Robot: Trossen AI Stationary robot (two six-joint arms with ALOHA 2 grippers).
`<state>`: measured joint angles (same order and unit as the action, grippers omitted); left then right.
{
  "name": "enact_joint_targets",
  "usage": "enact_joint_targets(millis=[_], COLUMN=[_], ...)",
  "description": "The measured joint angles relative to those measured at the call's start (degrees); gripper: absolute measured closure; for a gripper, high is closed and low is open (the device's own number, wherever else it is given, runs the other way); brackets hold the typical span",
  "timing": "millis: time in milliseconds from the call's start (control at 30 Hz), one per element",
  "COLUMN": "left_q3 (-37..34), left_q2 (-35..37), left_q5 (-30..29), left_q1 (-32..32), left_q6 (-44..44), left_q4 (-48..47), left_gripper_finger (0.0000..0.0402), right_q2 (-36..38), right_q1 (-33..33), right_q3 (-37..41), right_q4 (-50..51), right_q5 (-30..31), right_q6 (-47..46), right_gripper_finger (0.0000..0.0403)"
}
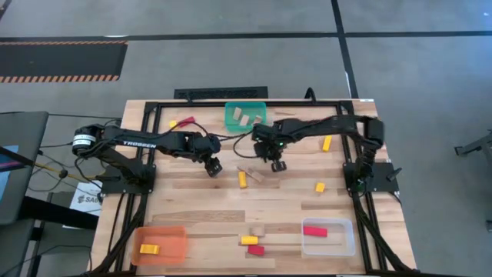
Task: Sort & place blocks by color
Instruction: Put the red block into the transparent bin
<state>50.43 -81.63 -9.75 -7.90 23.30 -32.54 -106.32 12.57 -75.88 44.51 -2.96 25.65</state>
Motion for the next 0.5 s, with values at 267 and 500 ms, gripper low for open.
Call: enact_joint_targets(millis=[267,500], left_q3=[0.0,0.0], left_q2=[0.0,0.0], left_q5=[0.1,0.3], left_q1=[-0.5,-2.7], left_q6=[-4.6,-8.9], left_q4=[1.1,4.8], left_gripper_finger=[0.0168,0.0168], right_q2=[14.3,26.8], right_q1=[-2.6,-16.3], right_q3=[0.0,2.8], right_q4=[15.4,18.5], right_q5=[-0.6,-3.1], right_q6=[-18.2,-46.1], right_gripper_finger=[0.0373,0.0361])
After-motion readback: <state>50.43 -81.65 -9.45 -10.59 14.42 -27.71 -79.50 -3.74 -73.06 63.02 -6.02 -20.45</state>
